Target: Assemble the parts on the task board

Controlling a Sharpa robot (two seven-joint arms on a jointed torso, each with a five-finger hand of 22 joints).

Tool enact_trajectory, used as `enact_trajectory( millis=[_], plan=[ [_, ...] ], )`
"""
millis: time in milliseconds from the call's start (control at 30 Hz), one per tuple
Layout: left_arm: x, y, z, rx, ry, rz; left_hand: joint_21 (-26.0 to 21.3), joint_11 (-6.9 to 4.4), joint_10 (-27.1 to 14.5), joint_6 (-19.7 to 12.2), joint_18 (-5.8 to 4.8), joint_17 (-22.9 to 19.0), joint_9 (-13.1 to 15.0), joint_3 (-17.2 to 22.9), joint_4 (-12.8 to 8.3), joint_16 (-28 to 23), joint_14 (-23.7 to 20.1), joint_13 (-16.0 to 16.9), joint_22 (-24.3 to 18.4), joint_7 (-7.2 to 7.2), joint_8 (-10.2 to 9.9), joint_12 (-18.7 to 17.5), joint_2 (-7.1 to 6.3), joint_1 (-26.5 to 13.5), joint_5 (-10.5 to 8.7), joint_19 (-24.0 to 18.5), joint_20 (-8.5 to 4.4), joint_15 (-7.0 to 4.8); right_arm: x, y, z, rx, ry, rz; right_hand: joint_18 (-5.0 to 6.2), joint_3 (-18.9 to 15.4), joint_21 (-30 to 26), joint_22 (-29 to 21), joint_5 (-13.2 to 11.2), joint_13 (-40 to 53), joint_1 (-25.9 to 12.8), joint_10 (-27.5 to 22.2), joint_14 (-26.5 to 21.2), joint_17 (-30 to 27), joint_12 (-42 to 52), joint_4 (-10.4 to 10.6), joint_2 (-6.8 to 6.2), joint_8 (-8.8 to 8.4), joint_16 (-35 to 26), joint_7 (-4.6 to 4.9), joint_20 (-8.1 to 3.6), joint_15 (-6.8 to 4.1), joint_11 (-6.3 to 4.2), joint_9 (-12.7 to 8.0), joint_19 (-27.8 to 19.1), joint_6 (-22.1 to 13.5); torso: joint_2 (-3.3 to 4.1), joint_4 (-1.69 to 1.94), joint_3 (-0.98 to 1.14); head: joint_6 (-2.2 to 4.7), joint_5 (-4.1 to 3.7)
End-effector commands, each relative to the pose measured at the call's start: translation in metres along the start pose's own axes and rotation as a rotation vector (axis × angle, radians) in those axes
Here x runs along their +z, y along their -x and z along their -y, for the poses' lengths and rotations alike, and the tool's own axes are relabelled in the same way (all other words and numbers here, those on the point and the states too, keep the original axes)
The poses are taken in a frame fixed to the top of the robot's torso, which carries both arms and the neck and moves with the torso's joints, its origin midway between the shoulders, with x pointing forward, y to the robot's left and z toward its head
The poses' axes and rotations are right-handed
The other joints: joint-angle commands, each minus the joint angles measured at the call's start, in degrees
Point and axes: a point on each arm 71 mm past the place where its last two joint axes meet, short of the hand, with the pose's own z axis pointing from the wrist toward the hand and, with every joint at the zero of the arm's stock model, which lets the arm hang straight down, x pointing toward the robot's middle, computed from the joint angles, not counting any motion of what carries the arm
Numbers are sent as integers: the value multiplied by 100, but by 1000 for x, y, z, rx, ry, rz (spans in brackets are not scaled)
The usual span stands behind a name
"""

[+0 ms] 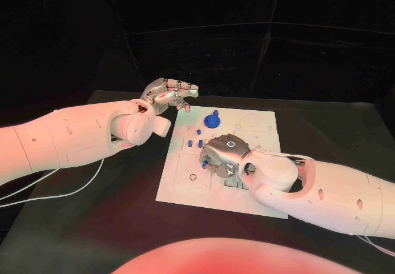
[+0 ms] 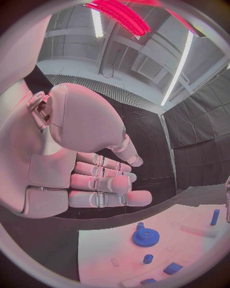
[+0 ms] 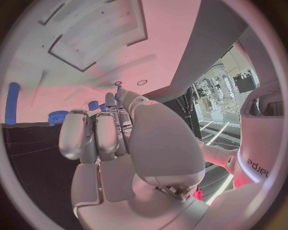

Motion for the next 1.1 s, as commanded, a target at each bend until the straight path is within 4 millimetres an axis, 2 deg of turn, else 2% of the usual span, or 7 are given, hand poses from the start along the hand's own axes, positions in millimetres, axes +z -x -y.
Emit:
enact_trajectory(
  millis=[33, 700, 1100],
  plan=[
    [0, -1, 1, -7, -3, -12, -29, -11, -42, -41, 74, -7, -9, -39, 0, -11, -29, 6, -9, 10, 39, 34, 30, 8, 20, -13, 31, -1, 1, 0, -2, -30, 7, -9, -89, 28, 33, 5, -6, -6, -55, 49, 222, 6, -28, -15, 16, 31, 28, 2, 2, -39, 2, 8, 30, 37, 3, 1, -4, -4, -2],
    [1, 0, 1, -8, 1, -13, -34, -7, -54, -50, 74, -15, -12, -50, -2, -11, -36, 9, -14, 14, 42, 43, 32, 14, 20, -13, 34, 2, -2, 1, -1, -68, -17, 1, -92, 36, 43, 23, -24, -15, -105, 64, 223, 7, -31, -15, 16, 35, 35, -13, 1, -44, -8, 13, 36, 56, 0, -4, 8, -28, 8],
    [1, -1, 1, -8, 2, -14, -34, -7, -54, -50, 74, -15, -12, -50, -2, -11, -36, 9, -14, 14, 42, 43, 32, 14, 20, -13, 34, 2, -3, 0, -2, -75, -19, -3, -93, 39, 48, 31, -24, -18, -122, 73, 224, 10, -30, -17, 17, 39, 41, -19, -1, -48, -12, 15, 40, 68, 3, 2, -2, -25, -5]
  ],
)
